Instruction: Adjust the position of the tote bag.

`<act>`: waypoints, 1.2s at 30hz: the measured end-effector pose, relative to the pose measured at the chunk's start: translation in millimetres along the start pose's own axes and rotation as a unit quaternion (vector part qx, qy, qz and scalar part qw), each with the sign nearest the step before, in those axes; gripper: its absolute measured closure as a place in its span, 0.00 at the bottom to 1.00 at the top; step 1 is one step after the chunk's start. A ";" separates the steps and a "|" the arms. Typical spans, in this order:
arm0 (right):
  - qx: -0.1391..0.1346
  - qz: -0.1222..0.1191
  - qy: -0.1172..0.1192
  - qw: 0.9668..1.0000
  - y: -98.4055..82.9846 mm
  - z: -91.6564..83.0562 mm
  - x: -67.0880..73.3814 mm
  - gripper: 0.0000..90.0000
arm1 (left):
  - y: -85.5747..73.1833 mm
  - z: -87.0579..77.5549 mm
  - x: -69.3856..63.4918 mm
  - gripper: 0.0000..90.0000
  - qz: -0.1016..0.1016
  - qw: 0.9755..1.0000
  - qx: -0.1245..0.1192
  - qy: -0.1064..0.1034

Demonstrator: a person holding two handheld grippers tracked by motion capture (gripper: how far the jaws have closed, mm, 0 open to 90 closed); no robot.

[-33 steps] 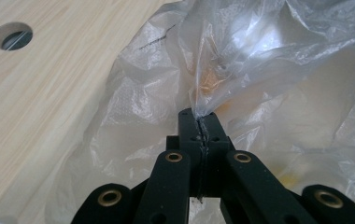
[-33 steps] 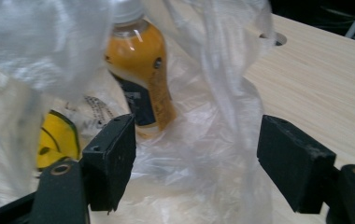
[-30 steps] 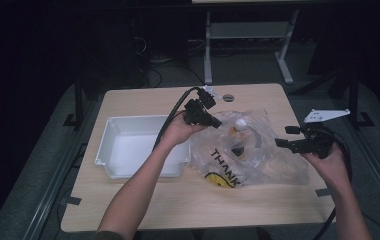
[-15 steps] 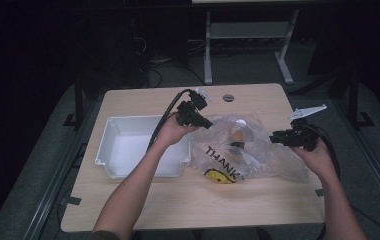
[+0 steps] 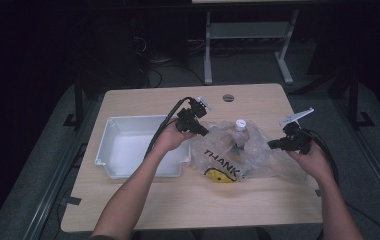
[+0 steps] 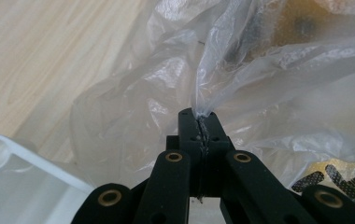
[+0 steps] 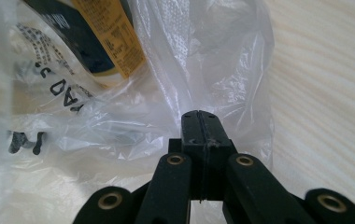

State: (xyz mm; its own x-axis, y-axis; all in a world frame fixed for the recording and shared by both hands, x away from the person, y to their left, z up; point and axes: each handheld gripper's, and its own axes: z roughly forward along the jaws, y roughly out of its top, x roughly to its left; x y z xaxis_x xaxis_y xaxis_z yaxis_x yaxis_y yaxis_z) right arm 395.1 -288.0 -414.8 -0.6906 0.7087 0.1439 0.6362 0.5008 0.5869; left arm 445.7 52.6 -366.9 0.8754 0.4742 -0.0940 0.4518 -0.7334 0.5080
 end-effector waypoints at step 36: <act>-0.003 0.035 0.001 0.999 -21.0 11.5 0.9 1.00 | -11.0 -29.1 -6.0 0.65 -0.011 0.998 -0.052 -0.036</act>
State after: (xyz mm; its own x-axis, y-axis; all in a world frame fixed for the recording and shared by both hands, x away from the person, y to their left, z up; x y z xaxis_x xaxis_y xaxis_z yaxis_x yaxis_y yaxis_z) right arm 385.1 -292.2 -436.2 -0.6442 0.7418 0.1862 0.6817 0.4464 0.5797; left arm 430.5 72.0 -347.0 0.8769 0.4514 -0.1654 0.4546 -0.6668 0.5905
